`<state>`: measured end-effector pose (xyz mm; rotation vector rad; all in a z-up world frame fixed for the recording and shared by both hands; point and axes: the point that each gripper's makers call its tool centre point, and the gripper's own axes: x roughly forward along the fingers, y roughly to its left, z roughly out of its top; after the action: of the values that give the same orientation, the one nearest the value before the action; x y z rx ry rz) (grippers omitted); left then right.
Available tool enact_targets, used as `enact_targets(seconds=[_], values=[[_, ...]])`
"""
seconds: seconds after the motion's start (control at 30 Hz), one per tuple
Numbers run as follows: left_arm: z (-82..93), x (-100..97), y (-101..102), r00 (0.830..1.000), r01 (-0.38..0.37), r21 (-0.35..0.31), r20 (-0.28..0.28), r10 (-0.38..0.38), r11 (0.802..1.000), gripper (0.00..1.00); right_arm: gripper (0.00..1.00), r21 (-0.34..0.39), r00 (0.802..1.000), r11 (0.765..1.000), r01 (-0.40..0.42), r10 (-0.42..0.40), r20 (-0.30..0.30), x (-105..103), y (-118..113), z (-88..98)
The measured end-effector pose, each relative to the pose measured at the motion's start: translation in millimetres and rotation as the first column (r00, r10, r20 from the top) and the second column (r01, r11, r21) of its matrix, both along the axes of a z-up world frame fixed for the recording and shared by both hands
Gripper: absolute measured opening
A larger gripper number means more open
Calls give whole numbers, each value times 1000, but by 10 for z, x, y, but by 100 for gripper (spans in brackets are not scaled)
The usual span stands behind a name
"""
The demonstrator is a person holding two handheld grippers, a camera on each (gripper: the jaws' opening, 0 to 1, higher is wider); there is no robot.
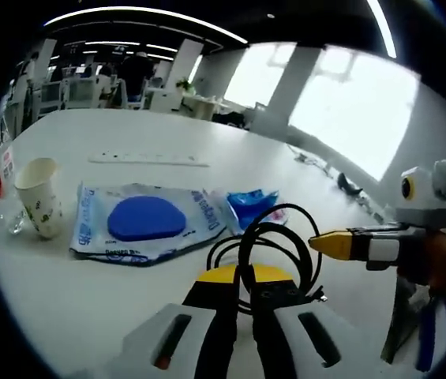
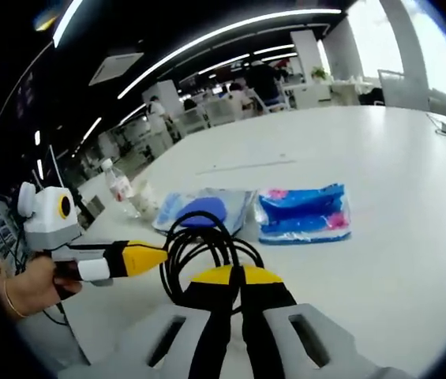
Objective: Arrange the tabletop items into an orderly group along one side of the table until the central work area is clear of visible clutter.
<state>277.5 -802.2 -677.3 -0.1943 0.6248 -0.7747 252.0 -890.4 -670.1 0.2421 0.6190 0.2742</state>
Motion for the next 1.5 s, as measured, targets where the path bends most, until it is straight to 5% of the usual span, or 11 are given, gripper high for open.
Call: enact_targets(seconds=[0.7,0.9,1.2,1.5], values=[[-421,-39,-40,995,13,46,-102,-8,999,3,0,-23,995,1000,-3,1,-100,-7,-101,-486],[-571,-27,-40,995,45,125,-92,-34,991,3,0,-4,989,999,39,-39,-142,24,-118,-602],[-590,-18,-31,996,38,136,-83,-27,990,3,1,-252,990,966,-57,21,-141,46,-148,-706],[-587,-28,-62,998,54,230,-33,-48,972,3,1,-210,988,977,-15,-17,-153,59,-164,-717]])
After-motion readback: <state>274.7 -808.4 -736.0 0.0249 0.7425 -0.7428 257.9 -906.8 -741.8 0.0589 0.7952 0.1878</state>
